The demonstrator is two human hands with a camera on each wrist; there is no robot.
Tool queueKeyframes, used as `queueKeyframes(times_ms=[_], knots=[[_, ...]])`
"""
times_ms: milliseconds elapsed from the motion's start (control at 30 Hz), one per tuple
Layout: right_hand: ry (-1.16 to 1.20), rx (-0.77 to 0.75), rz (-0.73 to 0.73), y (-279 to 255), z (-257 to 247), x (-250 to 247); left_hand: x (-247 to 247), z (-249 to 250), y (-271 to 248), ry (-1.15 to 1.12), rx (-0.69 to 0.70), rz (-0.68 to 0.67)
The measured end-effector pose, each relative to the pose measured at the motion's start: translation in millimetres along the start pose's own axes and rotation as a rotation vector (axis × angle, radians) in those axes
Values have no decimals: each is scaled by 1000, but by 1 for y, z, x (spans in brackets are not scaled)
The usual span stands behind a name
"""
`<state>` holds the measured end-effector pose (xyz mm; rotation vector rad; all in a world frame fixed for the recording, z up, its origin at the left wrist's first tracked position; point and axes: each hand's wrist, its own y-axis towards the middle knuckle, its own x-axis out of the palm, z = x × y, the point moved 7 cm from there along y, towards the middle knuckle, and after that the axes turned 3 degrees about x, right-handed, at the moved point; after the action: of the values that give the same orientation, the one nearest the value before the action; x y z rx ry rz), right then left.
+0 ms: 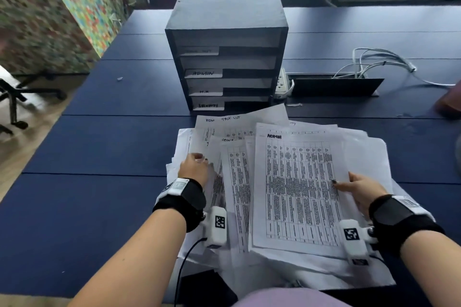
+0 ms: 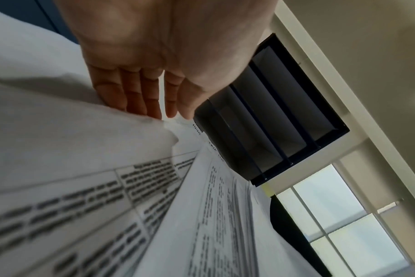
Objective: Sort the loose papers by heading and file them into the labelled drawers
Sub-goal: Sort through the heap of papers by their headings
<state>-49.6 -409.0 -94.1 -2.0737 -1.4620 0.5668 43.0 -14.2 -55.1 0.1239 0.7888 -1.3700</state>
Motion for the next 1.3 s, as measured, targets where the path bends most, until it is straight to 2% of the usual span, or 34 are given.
queueKeyframes(times_ms=[100,200,300,467,533,600,700,833,933,1133,1300], knots=[[8,-26,10,-2,-1,2,2,1,-7,-73,-3,-1],[26,-52,30,0,1,1,9,11,-18,-35,104,-47],[42,-52,35,2,4,-1,28,22,-35,-81,201,-166],[51,-73,37,4,4,-2,47,29,-55,-103,249,-344],[56,-78,35,6,4,-2,47,26,-51,47,273,-317],[54,-82,30,7,5,-2,39,20,-44,241,286,-204],[40,-89,28,11,7,-3,20,12,-37,392,195,-89],[30,-93,29,14,7,-4,-5,4,-14,587,150,-28],[-7,-110,53,18,9,-8,-18,2,5,634,142,-3],[-42,-127,57,20,9,-9,-22,5,15,753,145,-12],[-39,-124,57,18,9,-8,-12,-3,20,675,94,-164]])
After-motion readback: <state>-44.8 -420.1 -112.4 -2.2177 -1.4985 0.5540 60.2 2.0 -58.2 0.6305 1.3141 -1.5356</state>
